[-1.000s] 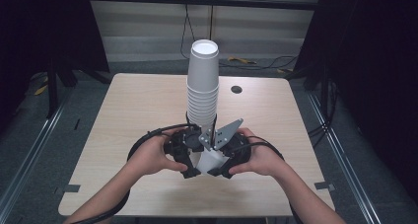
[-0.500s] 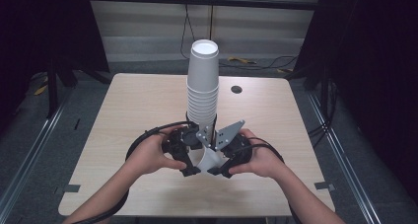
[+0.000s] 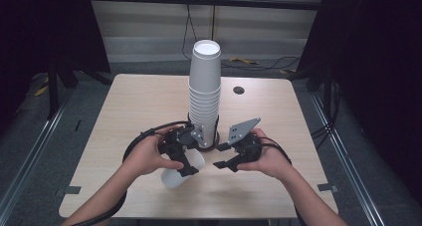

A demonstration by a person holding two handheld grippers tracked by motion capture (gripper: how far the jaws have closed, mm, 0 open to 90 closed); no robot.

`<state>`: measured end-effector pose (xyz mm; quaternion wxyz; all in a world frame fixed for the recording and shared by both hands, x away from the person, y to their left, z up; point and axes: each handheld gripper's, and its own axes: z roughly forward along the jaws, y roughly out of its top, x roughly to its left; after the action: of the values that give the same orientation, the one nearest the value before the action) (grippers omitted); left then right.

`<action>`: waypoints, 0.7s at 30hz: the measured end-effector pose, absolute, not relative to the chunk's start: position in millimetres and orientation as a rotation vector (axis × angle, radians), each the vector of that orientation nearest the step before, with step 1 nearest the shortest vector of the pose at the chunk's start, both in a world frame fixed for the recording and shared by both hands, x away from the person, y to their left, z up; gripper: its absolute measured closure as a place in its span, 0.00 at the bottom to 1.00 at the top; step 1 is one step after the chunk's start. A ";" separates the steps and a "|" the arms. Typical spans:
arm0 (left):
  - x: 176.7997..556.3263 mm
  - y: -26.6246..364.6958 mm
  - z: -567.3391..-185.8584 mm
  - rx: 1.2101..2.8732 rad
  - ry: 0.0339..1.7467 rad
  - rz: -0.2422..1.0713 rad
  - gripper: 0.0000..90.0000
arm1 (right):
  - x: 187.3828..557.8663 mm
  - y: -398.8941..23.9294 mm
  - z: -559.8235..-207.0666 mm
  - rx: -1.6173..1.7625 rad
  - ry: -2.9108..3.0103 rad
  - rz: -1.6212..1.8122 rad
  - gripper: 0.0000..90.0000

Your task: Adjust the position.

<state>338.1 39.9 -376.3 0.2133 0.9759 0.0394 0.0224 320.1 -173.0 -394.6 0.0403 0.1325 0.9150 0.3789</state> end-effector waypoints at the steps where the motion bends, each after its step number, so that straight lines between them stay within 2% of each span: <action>1: 339.0 39.7 -376.1 2.717 0.112 0.063 0.13 | 319.9 -172.6 -396.4 0.406 2.820 1.194 0.35; 2: 338.1 39.2 -377.0 2.698 0.144 0.065 0.13 | 319.2 -171.7 -398.2 0.409 2.825 1.229 0.30; 5: 338.3 38.6 -373.2 2.686 0.137 0.069 0.13 | 315.7 -167.9 -403.0 0.407 2.839 1.256 0.23; 21: 339.2 26.6 -333.3 2.502 0.121 0.075 0.14 | 318.1 -162.7 -430.5 0.615 2.684 1.657 0.16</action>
<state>339.2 26.6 -333.3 0.3125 0.9484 0.0459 0.0284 318.1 -162.7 -430.5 -0.0363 0.1913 0.8346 0.5153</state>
